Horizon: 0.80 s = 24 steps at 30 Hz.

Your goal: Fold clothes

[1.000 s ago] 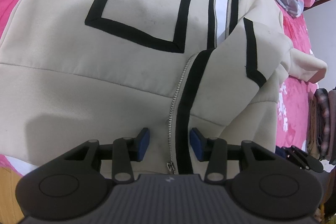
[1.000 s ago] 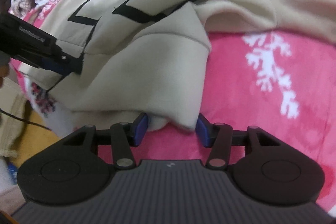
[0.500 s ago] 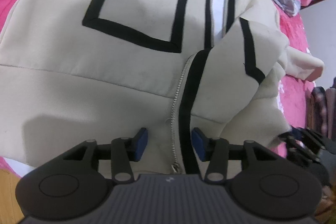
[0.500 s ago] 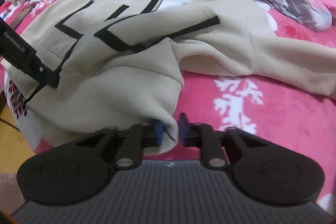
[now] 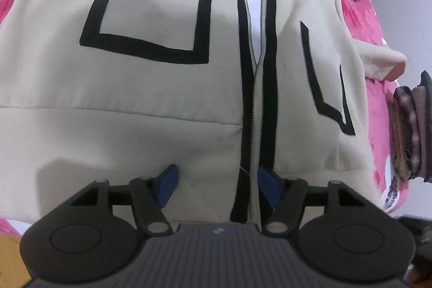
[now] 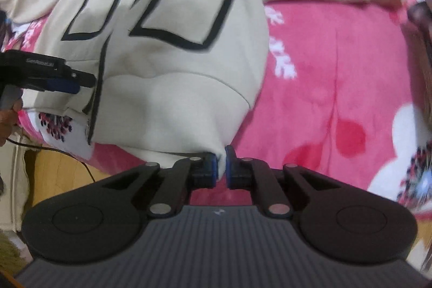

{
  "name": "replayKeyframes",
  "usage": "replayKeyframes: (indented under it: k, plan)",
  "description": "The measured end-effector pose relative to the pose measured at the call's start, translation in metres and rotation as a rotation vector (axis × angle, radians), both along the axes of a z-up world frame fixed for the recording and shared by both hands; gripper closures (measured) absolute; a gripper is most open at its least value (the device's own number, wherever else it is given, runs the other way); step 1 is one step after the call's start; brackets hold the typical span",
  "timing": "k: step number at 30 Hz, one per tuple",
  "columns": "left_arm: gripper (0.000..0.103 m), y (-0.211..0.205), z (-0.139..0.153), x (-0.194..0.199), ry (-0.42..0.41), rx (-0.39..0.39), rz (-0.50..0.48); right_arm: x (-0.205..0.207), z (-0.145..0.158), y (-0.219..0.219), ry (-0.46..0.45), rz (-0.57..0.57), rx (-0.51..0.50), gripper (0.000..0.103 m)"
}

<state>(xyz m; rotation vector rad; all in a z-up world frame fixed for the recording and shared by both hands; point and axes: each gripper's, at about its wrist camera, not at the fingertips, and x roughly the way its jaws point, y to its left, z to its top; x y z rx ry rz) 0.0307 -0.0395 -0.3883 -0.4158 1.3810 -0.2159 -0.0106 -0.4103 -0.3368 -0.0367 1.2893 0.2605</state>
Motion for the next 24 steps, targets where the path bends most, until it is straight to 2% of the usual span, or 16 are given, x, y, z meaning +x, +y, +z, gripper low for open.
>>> replayKeyframes:
  k: [4, 5, 6, 8, 12, 15, 19, 21, 24]
  plan:
    - [0.038, 0.001, 0.003, 0.002, 0.007, -0.01, -0.003, -0.003, -0.046, -0.002, 0.104, 0.056, -0.047, 0.095]
    - [0.038, 0.001, 0.004, 0.003, 0.004, -0.01, -0.008, -0.001, -0.046, -0.005, 0.114, 0.043, -0.043, 0.087]
    - [0.039, 0.002, 0.007, 0.003, -0.003, -0.006, -0.015, 0.0, -0.045, -0.009, 0.124, 0.027, -0.045, 0.072]
    - [0.04, 0.005, 0.014, 0.002, -0.023, 0.001, -0.025, 0.002, -0.035, -0.018, 0.13, -0.014, -0.076, 0.052]
    - [0.041, 0.007, 0.034, 0.007, -0.086, -0.037, -0.029, 0.052, 0.006, -0.005, -0.026, 0.014, -0.053, 0.053]
    - [0.047, -0.003, 0.041, 0.017, -0.127, -0.078, -0.075, 0.089, 0.037, 0.004, -0.144, 0.035, -0.036, 0.053]
    - [0.058, -0.015, 0.029, 0.021, -0.101, -0.065, -0.165, 0.143, 0.075, 0.022, -0.304, 0.073, -0.006, 0.053]
    - [0.063, -0.019, 0.021, 0.019, -0.076, -0.052, -0.203, 0.194, 0.068, 0.062, -0.367, 0.15, 0.031, 0.053]
    - [0.07, -0.026, 0.009, 0.017, -0.037, -0.032, -0.26, 0.265, 0.043, 0.117, -0.372, 0.216, 0.013, 0.052]
